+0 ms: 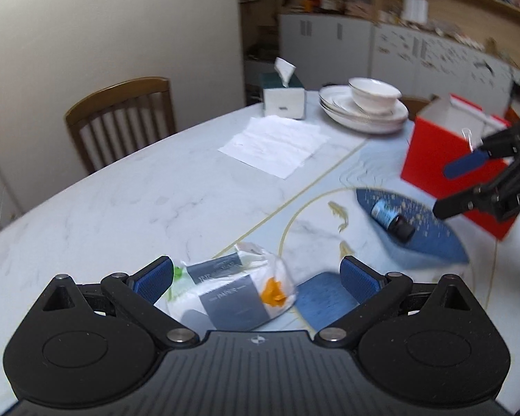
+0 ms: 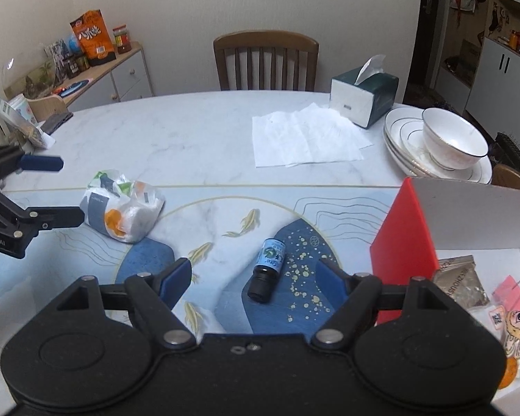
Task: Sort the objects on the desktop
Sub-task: 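Grasp the tissue-paper pack with the left tool while the right tool grasps the blue dropper bottle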
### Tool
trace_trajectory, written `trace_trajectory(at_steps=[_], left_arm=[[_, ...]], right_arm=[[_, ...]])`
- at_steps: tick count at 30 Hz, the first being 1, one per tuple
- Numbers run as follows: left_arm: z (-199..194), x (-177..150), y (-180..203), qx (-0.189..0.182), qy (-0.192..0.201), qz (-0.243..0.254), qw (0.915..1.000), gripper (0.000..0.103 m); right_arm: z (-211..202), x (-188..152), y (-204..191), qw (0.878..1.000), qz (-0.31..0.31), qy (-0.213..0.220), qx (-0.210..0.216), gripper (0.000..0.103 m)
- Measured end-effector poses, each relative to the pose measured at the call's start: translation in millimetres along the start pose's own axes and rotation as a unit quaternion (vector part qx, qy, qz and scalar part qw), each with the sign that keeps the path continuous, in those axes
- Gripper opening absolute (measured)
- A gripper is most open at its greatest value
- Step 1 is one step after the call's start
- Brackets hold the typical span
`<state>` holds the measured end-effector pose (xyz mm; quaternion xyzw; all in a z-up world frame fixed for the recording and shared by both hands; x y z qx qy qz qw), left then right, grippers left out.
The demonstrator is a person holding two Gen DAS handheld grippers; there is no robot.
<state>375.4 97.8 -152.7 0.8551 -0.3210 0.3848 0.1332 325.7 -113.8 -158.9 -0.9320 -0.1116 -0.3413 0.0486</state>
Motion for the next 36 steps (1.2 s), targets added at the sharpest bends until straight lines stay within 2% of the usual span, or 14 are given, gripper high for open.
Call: trace_trajectory(at_steps=[7, 15, 29, 36], left_arm=[[24, -2, -11, -0.03, -0.013, 0.069, 0.997, 0.103], [51, -10, -14, -0.068, -0.03, 0.141, 0.9873, 0.103], [88, -31, -14, -0.086, -0.072, 0.171, 0.9788, 0.103], [92, -34, -22, -0.094, -0.085, 0.105, 0.9864, 0.103]], right_arm=[[22, 1, -7, 1.0, 0.0, -0.017, -0.002, 0.078], [47, -1, -5, 0.999, 0.013, -0.035, -0.018, 0.078], [77, -12, 1, 0.997, 0.019, -0.066, -0.035, 0.077], [83, -12, 4, 0.997, 0.023, -0.069, -0.039, 0.076]])
Point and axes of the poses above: each gripper's, at about its wrist camera, not at the fingertips, and z roughly the way its jaws point, y to its right, x to its top, the point moved 9 cm from there along z, roughly the way its jaws point, and after that the axes turned 4 degrees about -x, right-handed, at the moved point
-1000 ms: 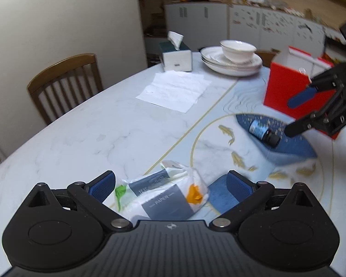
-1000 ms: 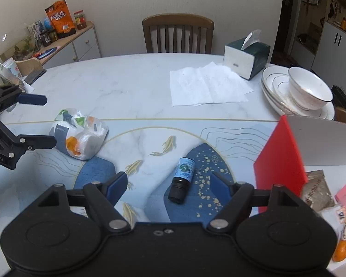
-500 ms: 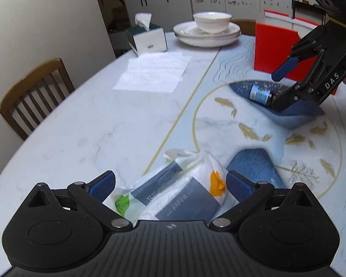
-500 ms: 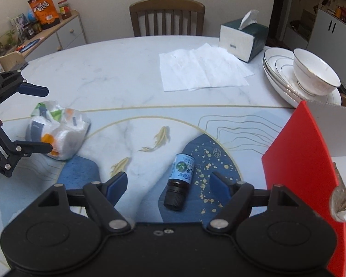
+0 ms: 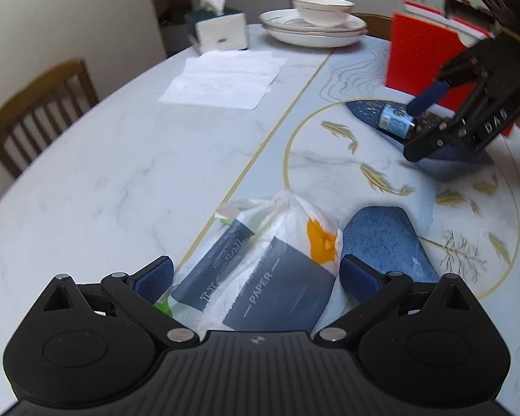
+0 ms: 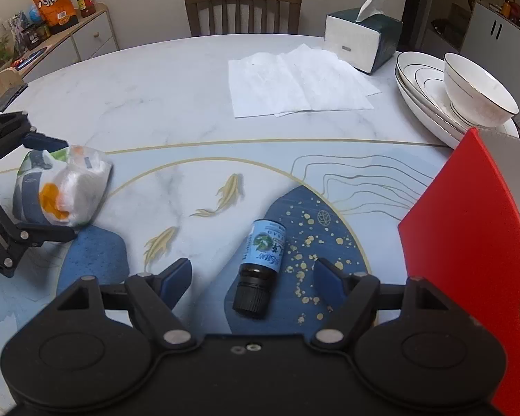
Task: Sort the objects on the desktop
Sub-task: 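Grasp the tissue-paper pack with the left tool while the right tool grasps the blue dropper bottle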
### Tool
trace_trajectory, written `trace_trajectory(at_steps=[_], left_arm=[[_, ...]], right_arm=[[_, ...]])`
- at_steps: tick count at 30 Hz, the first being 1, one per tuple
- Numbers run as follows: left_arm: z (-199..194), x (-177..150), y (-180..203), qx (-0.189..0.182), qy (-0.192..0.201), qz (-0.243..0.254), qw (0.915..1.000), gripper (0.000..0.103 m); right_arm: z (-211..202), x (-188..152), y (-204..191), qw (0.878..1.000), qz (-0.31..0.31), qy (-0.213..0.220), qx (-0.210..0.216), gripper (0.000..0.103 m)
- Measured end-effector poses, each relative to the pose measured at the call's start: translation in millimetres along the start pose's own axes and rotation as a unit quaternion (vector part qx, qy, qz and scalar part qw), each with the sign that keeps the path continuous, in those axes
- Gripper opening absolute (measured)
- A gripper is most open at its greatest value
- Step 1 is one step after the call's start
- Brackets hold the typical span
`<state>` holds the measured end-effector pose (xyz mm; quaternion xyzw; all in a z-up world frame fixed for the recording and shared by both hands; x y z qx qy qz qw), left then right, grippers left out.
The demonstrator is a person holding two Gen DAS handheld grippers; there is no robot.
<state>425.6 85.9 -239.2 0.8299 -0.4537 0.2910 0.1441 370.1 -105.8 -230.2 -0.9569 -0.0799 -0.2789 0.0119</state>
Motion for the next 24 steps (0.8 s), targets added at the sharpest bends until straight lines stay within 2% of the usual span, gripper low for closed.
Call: trace_trajectory(at_steps=[4, 9, 13, 15, 19, 24], left_arm=[[0, -4, -1, -0.002, -0.007, -0.05, 0.9987, 0.103], [0, -4, 7, 0.018, -0.012, -0.077, 0.9968, 0.101], [-2, -2, 12, 0.04, -0.011, -0.106, 0.9935, 0.09], [-4, -1, 15, 0.05, -0.01, -0.118, 0.9917, 0.084], [-6, 0, 23, 0.064, -0.009, -0.128, 0.9897, 0.073], [-9, 3, 35, 0.082, -0.014, -0.134, 0.9875, 0.058]], right_arm=[[5, -2, 0, 1.0, 0.001, -0.007, -0.002, 0.075], [6, 0, -2, 1.0, -0.008, 0.0, -0.007, 0.075], [6, 2, -2, 1.0, -0.006, 0.008, -0.007, 0.068], [4, 4, -1, 1.0, -0.005, 0.012, -0.007, 0.057], [2, 4, 2, 1.0, -0.003, 0.013, -0.01, 0.048], [-1, 2, 3, 1.0, -0.004, 0.013, -0.006, 0.028]])
Point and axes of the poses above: each gripper's, at about its wrist camera, not at the fingertips, and z roughly the way its jaws point, y to its right, x to its top, the point moved 9 cm from there along z, roughly the way its jaws point, and after that the axes turned 4 degrees about -x, right-handed, at the moved point
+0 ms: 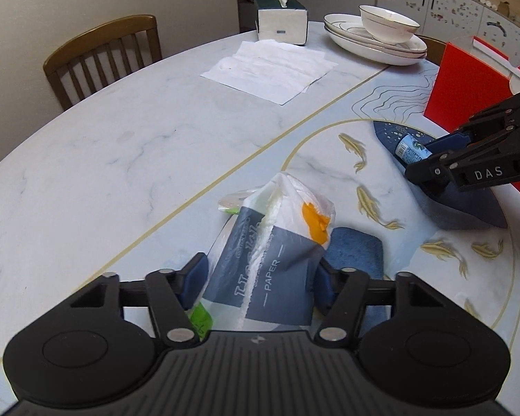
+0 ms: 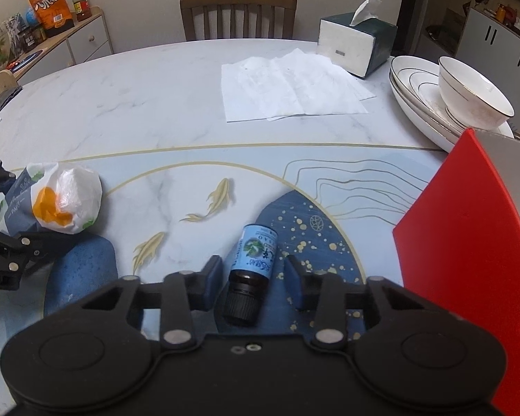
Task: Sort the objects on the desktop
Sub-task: 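Grasp the tissue-paper pack with the left tool while the right tool grasps the blue dropper bottle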
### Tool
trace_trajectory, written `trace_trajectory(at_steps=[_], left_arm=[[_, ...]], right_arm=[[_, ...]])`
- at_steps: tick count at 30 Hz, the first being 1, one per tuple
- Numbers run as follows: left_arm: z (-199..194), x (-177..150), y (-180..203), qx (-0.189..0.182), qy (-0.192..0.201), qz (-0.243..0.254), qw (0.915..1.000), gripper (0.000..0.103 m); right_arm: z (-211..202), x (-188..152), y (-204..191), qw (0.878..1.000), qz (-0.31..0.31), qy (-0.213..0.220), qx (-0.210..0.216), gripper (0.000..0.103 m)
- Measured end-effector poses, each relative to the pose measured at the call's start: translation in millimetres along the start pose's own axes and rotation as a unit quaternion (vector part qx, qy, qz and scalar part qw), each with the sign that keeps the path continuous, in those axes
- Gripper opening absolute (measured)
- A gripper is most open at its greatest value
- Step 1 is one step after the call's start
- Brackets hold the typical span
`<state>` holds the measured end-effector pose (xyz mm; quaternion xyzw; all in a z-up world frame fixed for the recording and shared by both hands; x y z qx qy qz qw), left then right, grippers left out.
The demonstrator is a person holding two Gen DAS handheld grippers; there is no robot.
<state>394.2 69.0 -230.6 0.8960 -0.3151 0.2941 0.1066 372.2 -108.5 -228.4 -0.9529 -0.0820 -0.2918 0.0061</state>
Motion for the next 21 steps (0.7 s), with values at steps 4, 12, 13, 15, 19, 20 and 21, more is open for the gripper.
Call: trace_trajectory(at_steps=[4, 12, 13, 15, 19, 20, 21], left_arm=[[-3, 0, 10, 0.01, -0.005, 0.001, 0.9999, 0.05], [-15, -4, 32, 0.0, -0.011, -0.051, 0.9987, 0.042], [-16, -5, 36, -0.002, -0.012, -0.057, 0.9983, 0.042], [-19, -6, 46, -0.01, -0.012, -0.069, 0.9975, 0.041], [-23, -8, 65, -0.019, -0.012, -0.086, 0.9961, 0.041], [-25, -8, 69, -0.021, -0.011, -0.089, 0.9957, 0.041], [-26, -7, 73, -0.022, -0.01, -0.093, 0.9953, 0.041]], right_arm=[[-2, -2, 1, 1.0, -0.002, -0.002, 0.01, 0.023], [-18, -17, 3, 1.0, 0.001, -0.004, 0.031, 0.023], [-21, -19, 3, 0.999, 0.002, -0.004, 0.034, 0.023], [-26, -24, 5, 0.999, 0.004, -0.005, 0.038, 0.023], [-36, -36, 7, 0.999, 0.005, -0.01, 0.047, 0.023], [-40, -38, 8, 0.999, 0.007, -0.01, 0.05, 0.023], [-43, -40, 8, 0.998, 0.009, -0.01, 0.055, 0.023]])
Point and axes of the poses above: each gripper's, at about its wrist camera, not at the fingertips, and z roughly the way its jaws point, y to its right, x to its top, the point moved 9 cm from there along z, roughly the way its jaws point, and after that the axes turned 4 degrees about -x, right-handed, at the moved point
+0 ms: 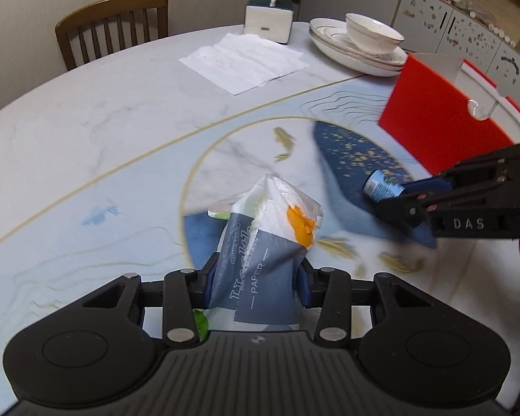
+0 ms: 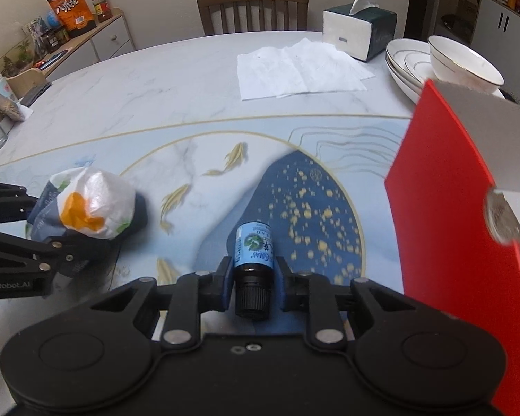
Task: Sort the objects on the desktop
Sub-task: 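Carry the tissue pack and dropper bottle with both tools into the red box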
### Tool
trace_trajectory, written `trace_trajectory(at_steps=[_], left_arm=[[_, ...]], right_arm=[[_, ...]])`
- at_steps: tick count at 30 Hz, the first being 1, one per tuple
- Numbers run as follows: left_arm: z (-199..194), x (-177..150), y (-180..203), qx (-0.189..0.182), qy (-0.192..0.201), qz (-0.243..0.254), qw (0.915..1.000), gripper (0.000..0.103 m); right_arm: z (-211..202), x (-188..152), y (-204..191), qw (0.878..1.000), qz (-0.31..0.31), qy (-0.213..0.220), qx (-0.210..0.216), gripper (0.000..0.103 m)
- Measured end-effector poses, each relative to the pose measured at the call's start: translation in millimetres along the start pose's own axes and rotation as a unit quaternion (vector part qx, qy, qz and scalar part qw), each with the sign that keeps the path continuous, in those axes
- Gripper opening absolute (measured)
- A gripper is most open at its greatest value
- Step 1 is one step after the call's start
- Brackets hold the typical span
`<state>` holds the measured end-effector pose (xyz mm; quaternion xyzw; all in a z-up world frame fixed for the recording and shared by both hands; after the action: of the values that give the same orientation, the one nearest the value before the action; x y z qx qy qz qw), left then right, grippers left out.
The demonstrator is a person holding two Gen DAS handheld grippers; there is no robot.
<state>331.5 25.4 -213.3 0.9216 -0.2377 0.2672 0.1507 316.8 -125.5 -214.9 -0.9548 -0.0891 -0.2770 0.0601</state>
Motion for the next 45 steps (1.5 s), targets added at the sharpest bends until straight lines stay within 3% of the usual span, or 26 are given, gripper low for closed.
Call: trace_trajectory(at_steps=[9, 22, 45], left_arm=[[-20, 1, 40, -0.019, 0.017, -0.035, 0.9991, 0.041], [-46, 23, 92, -0.027, 0.048, -0.043, 0.9976, 0.041], [-36, 85, 204, -0.052, 0.078, 0.023, 0.9954, 0.041]], right_arm=[[-42, -7, 7, 0.999, 0.012, 0.018, 0.031, 0.023], [-99, -7, 34, 0.997, 0.024, 0.056, 0.047, 0.023], [-147, -4, 135, 0.992, 0.062, 0.105, 0.023, 0.023]])
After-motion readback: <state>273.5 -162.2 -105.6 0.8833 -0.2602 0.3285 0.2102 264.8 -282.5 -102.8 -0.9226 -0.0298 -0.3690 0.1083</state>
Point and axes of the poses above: each gripper's, at about its wrist camera, not at the fingertips, and z roughly the way its jaws point, y to its right, x to its top, the point moved 9 cm from there along z, roughly the way its jaws point, and after that the axes turned 4 degrees about -x, right-handed, at the moved point
